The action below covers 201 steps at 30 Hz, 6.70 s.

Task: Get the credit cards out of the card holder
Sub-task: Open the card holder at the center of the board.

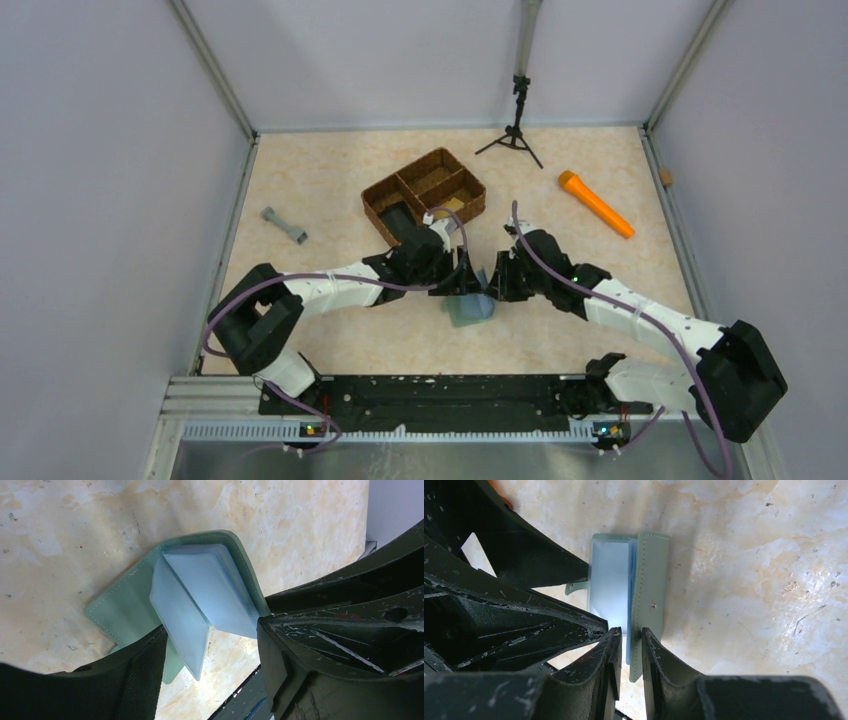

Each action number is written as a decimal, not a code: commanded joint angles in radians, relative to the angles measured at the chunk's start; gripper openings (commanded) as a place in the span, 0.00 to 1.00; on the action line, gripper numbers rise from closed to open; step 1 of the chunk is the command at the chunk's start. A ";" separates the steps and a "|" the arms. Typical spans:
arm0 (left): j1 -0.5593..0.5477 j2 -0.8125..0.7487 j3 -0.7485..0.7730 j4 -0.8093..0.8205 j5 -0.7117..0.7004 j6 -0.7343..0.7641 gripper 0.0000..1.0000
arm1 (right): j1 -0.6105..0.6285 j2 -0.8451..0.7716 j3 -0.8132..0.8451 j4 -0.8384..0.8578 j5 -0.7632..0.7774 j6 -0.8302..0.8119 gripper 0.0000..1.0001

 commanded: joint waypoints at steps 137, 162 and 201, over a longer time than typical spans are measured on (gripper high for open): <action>0.048 0.008 0.055 -0.218 -0.106 0.142 0.76 | -0.226 -0.142 -0.328 0.338 -0.170 0.100 0.00; 0.049 0.011 0.053 -0.189 -0.166 0.185 0.00 | -0.239 -0.026 -0.265 0.400 -0.186 0.031 0.57; 0.132 -0.468 -0.315 0.194 0.056 0.045 0.90 | -0.245 -0.357 -0.201 0.303 -0.177 0.201 0.00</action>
